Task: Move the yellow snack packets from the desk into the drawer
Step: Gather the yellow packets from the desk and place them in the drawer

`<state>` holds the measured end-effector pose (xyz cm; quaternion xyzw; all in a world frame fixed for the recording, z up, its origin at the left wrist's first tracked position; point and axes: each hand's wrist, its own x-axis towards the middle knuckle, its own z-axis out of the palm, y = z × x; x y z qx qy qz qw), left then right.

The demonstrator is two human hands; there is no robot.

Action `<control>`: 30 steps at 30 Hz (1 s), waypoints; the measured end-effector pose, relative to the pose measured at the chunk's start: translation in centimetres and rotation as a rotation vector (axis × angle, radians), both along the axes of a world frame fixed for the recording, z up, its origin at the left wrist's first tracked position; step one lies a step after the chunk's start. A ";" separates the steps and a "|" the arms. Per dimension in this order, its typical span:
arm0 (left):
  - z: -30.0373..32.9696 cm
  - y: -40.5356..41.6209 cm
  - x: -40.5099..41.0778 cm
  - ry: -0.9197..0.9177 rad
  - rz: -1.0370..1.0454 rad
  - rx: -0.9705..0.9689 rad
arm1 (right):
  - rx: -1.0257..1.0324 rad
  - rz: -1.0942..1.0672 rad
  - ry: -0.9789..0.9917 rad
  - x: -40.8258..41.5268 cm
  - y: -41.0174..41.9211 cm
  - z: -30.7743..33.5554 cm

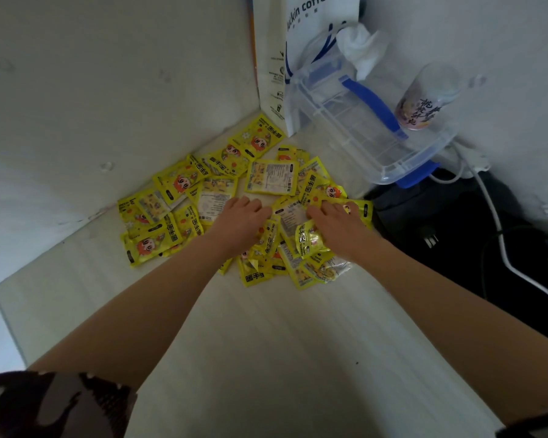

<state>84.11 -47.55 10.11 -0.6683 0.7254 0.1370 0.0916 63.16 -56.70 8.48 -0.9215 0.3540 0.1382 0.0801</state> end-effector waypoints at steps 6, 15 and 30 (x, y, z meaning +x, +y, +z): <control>0.1 1.5 0.2 0.163 0.119 -0.052 | 0.031 0.021 0.134 -0.3 -0.1 1.8; 1.7 1.9 2.9 0.619 0.772 -0.117 | 0.461 -0.288 -0.235 0.6 -1.0 3.8; -1.4 0.8 6.1 0.607 1.109 -0.053 | 0.487 -0.557 -0.362 4.2 2.6 0.9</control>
